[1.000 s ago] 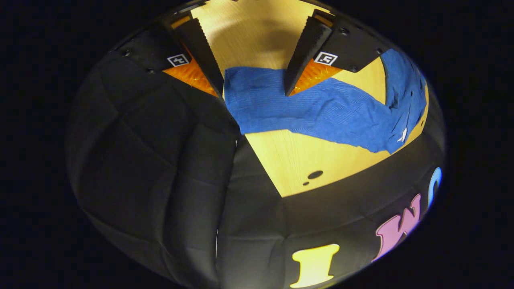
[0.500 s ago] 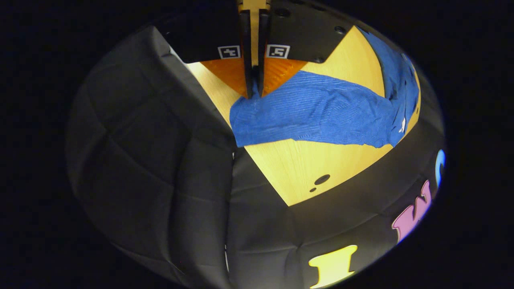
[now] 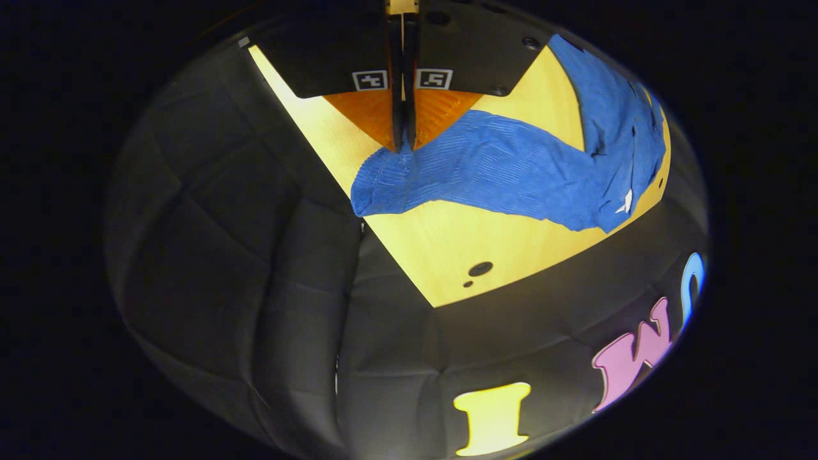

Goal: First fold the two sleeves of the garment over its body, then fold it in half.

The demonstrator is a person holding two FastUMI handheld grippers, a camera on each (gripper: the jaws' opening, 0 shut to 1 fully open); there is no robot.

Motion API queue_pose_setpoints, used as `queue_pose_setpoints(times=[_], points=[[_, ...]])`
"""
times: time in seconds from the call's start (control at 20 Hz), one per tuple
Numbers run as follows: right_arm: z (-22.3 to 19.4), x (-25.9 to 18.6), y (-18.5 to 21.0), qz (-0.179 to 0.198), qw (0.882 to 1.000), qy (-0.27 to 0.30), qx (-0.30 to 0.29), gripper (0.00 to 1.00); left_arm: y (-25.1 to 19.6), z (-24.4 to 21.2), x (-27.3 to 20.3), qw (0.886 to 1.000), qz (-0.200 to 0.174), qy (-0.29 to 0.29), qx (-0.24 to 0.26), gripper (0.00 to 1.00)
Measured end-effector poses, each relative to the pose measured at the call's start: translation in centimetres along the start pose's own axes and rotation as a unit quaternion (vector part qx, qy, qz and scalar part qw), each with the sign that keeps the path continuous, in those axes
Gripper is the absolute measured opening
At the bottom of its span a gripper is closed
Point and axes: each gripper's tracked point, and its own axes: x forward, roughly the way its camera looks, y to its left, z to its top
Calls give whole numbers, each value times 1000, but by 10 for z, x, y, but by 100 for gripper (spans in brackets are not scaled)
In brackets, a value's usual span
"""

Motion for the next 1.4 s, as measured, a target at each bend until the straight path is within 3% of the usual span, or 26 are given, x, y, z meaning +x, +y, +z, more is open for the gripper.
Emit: queue_pose_setpoints(times=[0.25, 0.45, 0.75, 0.9, 1.05, 1.25, 1.4], points=[[55, -72, 76, 15, 995, -82, -47, 2, 59, -3, -17, 1000, 2, -14, -20, 82], [86, -121, 158, 42, 987, -126, -94, 1, 104, -12, -24, 999, 7, -20, -31, 81], [135, -151, 339, 119, 967, -172, -149, 1, 188, -32, -27, 998, 47, -21, -46, 82], [107, -117, 434, 157, 959, -140, -188, 1, 236, -52, -35, 995, 88, -10, -45, 80], [42, -75, 505, 186, 950, -80, -238, 1, 284, -84, -56, 989, 136, 17, -53, 82], [-60, -24, 565, 215, 934, 10, -285, 0, 338, -135, -96, 972, 212, 68, -73, 82], [-108, -7, 596, 244, 908, 22, -340, 0, 366, -164, -137, 955, 264, 101, -88, 84]])
